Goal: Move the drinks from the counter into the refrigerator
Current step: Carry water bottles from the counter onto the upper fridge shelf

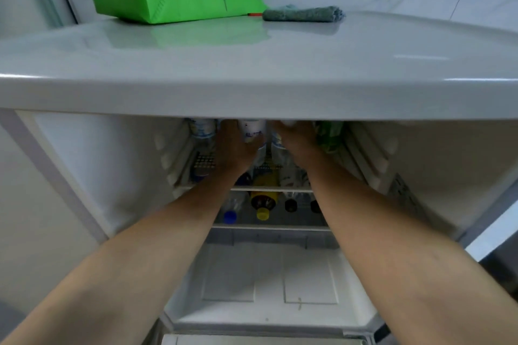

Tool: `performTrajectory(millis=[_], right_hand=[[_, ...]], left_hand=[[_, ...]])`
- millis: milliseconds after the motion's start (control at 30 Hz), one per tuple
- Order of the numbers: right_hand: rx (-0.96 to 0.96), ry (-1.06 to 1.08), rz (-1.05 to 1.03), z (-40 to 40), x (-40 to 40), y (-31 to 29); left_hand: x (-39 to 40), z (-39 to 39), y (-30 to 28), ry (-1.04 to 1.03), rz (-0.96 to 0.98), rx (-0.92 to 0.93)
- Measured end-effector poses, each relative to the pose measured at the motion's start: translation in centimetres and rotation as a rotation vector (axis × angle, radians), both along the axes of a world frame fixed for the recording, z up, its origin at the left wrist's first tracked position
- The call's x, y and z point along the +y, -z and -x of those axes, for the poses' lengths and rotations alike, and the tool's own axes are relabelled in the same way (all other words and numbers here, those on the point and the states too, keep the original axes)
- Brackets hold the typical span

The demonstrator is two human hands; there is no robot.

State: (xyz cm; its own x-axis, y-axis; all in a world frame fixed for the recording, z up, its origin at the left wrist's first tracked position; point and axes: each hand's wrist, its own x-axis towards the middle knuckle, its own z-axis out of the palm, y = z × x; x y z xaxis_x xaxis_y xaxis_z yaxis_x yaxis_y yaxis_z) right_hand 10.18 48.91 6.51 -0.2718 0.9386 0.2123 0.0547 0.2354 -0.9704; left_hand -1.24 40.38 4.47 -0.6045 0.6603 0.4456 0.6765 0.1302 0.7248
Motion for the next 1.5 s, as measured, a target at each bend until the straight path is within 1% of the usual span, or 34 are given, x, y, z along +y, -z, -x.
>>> performTrajectory(millis=[33,67,167,233,367,500,600,700,767,867,933,1000,1167,1333,1500], right_hand=[[-0.01,0.002,-0.047,-0.2,-0.1,0.1],[-0.038,0.013,-0.096,-0.6,-0.1,0.2],[-0.219,0.064,-0.223,-2.0,-0.1,1.4],[-0.308,0.058,-0.217,-2.6,-0.4,2.5],[-0.27,0.085,-0.13,-2.1,-1.0,2.7],[-0.295,0.088,-0.036,-1.0,-0.7,2.1],[-0.304,0.094,-0.016,-0.5,-0.6,2.2],[-0.281,0.095,0.005,-0.1,-0.9,2.2],[-0.245,0.091,0.029,0.1,-1.2,2.2],[-0.164,0.067,0.016,0.0,-1.8,2.4],[-0.16,0.068,-0.012,-0.4,-2.0,2.8],[-0.178,0.053,-0.027,-0.8,-1.9,3.0],[-0.255,0.025,0.002,-1.0,-1.7,3.1],[-0.264,0.025,0.028,-1.1,-2.1,3.1],[-0.254,0.011,0.022,-1.2,-2.3,2.9]], left_hand=[[-0.4,-0.1,0.4,-0.02,0.013,0.043],[-0.7,-0.2,0.8,-0.025,0.034,0.049],[-1.1,-0.6,1.3,-0.049,0.12,0.017],[-1.0,-0.8,1.0,-0.088,0.136,0.015],[-0.4,-0.4,0.6,-0.088,0.129,-0.037],[0.3,-0.4,0.6,-0.095,0.14,-0.081],[0.8,-0.3,0.7,-0.071,0.165,-0.093],[1.3,-0.1,0.8,-0.078,0.148,-0.112],[1.5,-0.1,0.9,-0.097,0.151,-0.091],[1.9,0.1,1.3,-0.124,0.253,0.013],[2.2,0.0,1.3,-0.136,0.319,0.069],[2.5,-0.2,1.2,-0.14,0.338,0.082],[2.5,-0.4,1.3,-0.103,0.349,0.033],[1.6,-0.5,2.0,-0.044,0.26,-0.017],[0.9,-0.8,3.2,0.028,0.238,-0.075]])
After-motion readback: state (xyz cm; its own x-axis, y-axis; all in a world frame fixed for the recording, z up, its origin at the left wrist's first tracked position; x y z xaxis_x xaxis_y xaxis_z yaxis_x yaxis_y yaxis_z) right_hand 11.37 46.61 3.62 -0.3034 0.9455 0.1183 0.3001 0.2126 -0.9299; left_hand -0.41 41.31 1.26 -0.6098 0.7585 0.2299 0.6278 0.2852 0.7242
